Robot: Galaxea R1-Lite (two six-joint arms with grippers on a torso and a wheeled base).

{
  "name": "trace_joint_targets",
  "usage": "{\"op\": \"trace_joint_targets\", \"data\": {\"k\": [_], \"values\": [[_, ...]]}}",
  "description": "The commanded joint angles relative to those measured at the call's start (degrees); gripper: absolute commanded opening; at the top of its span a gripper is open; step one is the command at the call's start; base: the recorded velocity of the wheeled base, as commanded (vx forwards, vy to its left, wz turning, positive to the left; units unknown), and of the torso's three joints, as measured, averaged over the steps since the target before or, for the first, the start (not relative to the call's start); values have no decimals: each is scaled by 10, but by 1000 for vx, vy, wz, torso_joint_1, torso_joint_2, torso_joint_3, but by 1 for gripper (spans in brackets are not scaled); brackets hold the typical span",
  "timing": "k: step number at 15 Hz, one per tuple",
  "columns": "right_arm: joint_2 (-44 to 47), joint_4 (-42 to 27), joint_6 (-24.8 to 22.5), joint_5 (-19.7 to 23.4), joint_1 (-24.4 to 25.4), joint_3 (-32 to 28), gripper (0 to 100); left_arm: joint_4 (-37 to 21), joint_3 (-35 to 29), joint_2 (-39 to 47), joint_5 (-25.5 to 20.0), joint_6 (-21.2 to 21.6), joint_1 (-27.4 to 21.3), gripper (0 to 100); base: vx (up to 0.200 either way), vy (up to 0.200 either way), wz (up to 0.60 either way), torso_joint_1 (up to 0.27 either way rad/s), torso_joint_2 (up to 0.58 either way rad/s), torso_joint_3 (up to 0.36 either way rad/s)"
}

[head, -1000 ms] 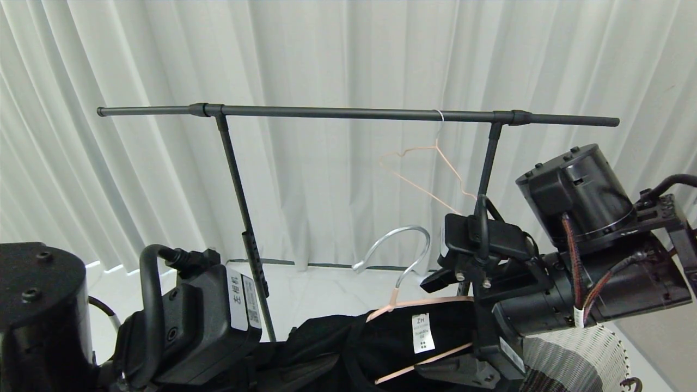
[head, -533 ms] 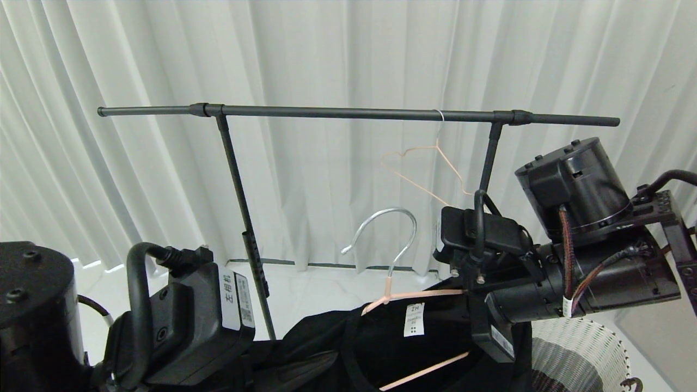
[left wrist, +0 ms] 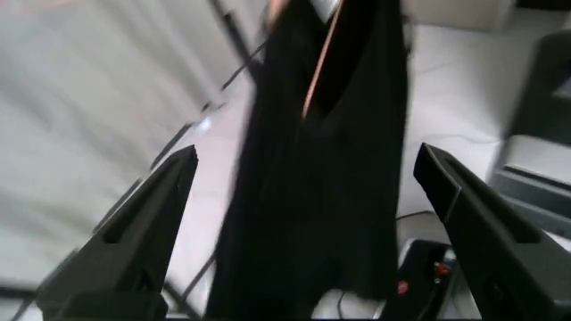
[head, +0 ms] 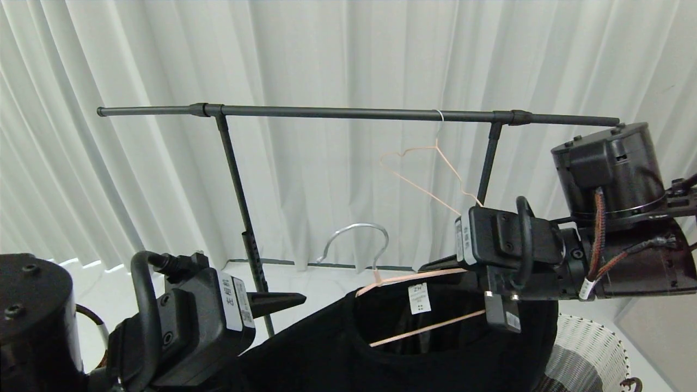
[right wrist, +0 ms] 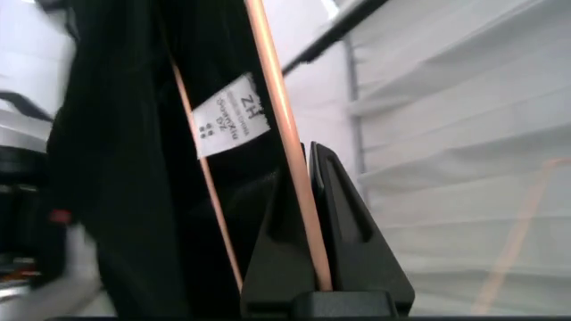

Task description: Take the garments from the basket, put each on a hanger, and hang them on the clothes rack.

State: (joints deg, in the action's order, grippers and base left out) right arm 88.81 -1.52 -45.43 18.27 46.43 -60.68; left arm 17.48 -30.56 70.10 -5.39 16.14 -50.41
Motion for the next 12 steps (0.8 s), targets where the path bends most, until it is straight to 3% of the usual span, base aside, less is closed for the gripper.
{"op": "trace_joint_targets", "data": {"k": [1, 6, 12], "values": [[-35, 28, -41, 4, -30, 37, 0, 0, 17, -12, 6, -1, 31, 100, 0, 0, 0, 0, 0, 0], [-84, 129, -63, 1, -51, 111, 0, 0, 82, -32, 1, 0, 161, 100, 0, 0, 0, 0, 0, 0], [-121, 135, -28, -2, -58, 116, 0, 0, 135, -18, 1, 4, 184, 100, 0, 0, 0, 0, 0, 0]]}}
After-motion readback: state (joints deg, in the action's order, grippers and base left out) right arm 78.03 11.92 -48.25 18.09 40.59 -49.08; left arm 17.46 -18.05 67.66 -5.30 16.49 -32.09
